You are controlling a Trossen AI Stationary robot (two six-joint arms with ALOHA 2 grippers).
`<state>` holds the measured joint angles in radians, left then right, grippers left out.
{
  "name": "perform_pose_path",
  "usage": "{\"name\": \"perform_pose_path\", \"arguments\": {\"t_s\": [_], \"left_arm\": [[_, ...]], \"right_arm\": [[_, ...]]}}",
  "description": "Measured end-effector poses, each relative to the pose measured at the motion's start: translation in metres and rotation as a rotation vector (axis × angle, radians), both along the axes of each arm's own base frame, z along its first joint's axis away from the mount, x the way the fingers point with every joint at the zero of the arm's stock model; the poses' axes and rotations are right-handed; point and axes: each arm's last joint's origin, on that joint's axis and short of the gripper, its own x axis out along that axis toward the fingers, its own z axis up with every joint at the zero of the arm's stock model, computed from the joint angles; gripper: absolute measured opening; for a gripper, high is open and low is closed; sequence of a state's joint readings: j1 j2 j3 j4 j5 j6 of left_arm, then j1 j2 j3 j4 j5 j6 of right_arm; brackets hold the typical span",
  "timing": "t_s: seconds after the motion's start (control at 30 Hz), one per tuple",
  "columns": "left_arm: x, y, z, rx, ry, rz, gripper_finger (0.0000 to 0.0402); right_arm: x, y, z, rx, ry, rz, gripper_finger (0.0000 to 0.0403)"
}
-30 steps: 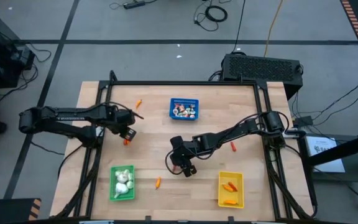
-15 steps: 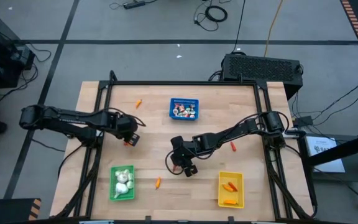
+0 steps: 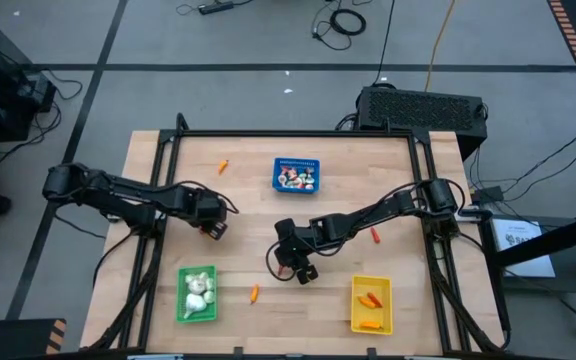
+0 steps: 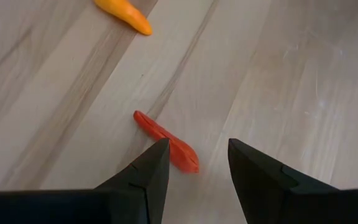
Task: Sort produce into baskets
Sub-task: Put the yellow chili pepper into the yellow bin
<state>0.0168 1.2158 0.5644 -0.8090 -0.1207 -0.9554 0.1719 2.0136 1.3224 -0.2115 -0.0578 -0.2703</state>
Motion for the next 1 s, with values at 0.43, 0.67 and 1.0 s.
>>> {"name": "perform_pose_path", "arguments": {"t_s": [0.43,0.67,1.0], "left_arm": [[0.008,-0.001,-0.016,0.022,0.079,-0.065,0.0138],[0.012,-0.001,-0.016,0.027,0.049,-0.127,0.0076],[0.030,0.000,0.001,0.088,-0.063,-0.214,0.0022]], "right_arm": [[-0.003,0.000,-0.002,0.033,0.043,-0.052,0.0155],[-0.011,-0.002,0.001,0.042,0.117,-0.096,0.0155],[-0.032,-0.003,0.029,0.117,0.219,-0.238,0.0155]]}}
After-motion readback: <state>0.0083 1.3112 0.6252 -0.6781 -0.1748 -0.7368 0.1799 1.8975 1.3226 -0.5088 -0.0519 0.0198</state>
